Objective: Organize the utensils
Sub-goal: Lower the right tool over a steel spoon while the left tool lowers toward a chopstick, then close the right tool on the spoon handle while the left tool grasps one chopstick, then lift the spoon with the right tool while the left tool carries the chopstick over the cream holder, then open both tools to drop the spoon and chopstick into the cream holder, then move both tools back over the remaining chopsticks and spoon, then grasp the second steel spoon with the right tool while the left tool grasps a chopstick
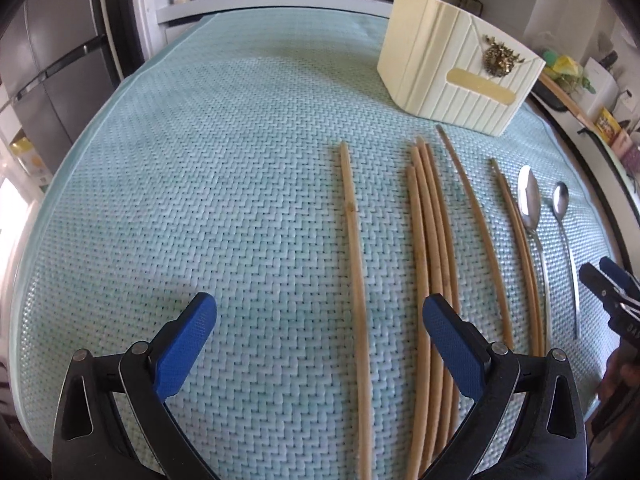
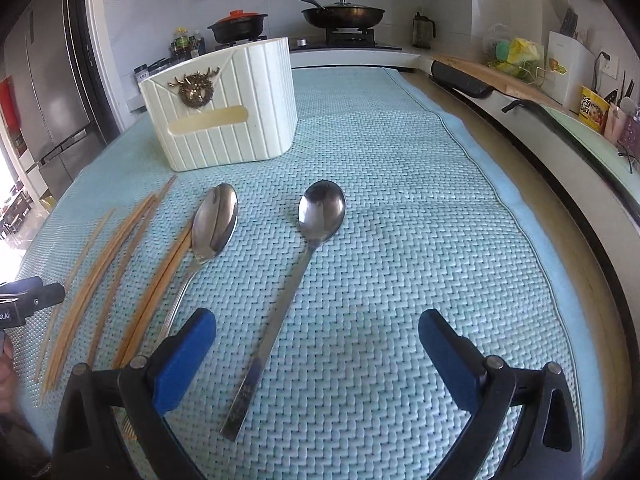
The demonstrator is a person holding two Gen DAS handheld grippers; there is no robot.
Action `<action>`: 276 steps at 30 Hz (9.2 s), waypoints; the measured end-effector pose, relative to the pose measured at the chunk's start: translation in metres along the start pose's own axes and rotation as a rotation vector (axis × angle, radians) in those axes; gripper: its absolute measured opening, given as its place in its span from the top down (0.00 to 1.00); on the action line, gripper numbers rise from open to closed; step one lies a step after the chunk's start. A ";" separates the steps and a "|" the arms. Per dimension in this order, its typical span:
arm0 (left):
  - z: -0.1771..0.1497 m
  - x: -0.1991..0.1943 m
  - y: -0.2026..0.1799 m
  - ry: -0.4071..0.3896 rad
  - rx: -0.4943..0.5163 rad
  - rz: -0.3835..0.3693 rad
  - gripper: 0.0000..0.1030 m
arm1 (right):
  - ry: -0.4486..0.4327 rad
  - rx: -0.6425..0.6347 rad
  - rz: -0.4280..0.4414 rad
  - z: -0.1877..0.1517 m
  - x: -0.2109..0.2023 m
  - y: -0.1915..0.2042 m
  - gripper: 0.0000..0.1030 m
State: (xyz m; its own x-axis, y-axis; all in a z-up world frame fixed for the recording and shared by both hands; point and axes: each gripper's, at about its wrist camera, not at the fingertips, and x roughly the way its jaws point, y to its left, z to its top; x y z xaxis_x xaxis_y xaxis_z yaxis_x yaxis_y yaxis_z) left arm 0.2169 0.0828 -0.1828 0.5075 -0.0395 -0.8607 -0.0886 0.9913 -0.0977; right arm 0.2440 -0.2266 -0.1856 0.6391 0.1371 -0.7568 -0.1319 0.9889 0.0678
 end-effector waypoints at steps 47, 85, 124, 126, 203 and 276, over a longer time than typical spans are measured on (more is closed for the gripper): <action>0.093 0.018 -0.001 -0.020 0.090 -0.178 0.96 | -0.073 -0.024 0.098 0.082 0.010 0.014 0.65; 0.128 -0.154 0.009 -0.438 0.054 -0.353 0.96 | -0.349 -0.150 0.188 0.119 -0.130 0.031 0.66; 0.320 -0.015 -0.062 -0.382 0.034 -0.207 0.96 | -0.107 -0.072 0.181 0.297 0.064 0.042 0.66; 0.319 -0.006 -0.064 -0.356 0.044 -0.198 0.96 | -0.091 -0.070 0.169 0.297 0.071 0.043 0.66; 0.008 0.011 -0.019 -0.078 0.063 -0.013 0.01 | -0.095 -0.128 0.044 -0.042 -0.068 0.024 0.43; 0.075 0.043 -0.042 -0.013 0.252 -0.107 0.96 | 0.039 -0.202 0.168 0.074 0.056 0.043 0.59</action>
State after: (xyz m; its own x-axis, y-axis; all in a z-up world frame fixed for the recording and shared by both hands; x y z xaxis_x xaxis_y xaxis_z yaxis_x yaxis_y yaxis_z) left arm 0.3069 0.0494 -0.1778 0.5133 -0.1461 -0.8457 0.1818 0.9816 -0.0593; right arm 0.3306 -0.1721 -0.1770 0.5665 0.2926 -0.7704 -0.3847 0.9206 0.0667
